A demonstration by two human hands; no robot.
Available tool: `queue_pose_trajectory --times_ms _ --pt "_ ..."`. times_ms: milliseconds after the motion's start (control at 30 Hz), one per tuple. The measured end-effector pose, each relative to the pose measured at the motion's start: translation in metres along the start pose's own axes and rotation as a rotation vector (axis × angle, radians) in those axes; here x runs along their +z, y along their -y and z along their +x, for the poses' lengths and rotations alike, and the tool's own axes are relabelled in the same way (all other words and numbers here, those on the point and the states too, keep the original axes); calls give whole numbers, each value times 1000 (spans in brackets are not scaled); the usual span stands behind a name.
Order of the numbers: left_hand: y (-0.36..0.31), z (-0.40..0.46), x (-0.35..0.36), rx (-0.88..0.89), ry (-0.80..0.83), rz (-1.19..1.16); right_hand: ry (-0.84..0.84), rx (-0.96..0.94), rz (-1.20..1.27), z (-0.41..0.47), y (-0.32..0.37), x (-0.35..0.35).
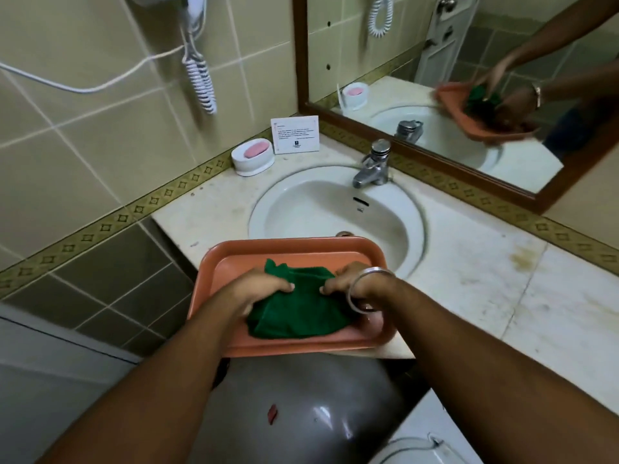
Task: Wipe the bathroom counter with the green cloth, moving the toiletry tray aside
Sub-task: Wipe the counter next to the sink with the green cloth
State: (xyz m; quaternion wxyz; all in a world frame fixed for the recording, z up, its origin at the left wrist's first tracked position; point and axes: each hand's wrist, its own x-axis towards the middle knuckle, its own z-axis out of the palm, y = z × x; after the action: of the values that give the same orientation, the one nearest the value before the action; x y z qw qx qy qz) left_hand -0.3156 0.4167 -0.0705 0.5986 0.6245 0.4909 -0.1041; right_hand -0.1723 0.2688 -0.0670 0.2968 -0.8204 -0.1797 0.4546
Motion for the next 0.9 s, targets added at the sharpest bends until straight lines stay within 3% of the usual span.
queue_pose_trajectory --times_ms 67,167,267,467,600,667,733,767,833,900 --pt "-18 -6 -8 -3 161 -79 -9 -37 219 -14 -9 -20" --pt "-48 -12 -3 79 344 -173 140 -108 761 -42 -36 -53" --pt "-76 -11 48 113 379 -144 91 -115 944 -74 -74 -93" --pt "-129 -9 244 155 438 -98 -266 -59 1180 -148 -178 -200" --pt "-160 -27 372 389 446 -164 -627 26 1408 -201 -274 -252" --pt "-156 -29 409 613 302 74 -812 30 1498 -224 -324 -257" --pt "-133 -22 416 845 124 529 -997 122 1387 -236 -369 -250" --pt "-120 -15 410 919 43 699 -1080 206 1191 -238 -388 -244" --pt "-104 7 396 1035 -104 866 -1137 373 675 -239 -416 -233" --pt "-106 33 382 1023 -213 960 -1158 486 238 -240 -426 -231"
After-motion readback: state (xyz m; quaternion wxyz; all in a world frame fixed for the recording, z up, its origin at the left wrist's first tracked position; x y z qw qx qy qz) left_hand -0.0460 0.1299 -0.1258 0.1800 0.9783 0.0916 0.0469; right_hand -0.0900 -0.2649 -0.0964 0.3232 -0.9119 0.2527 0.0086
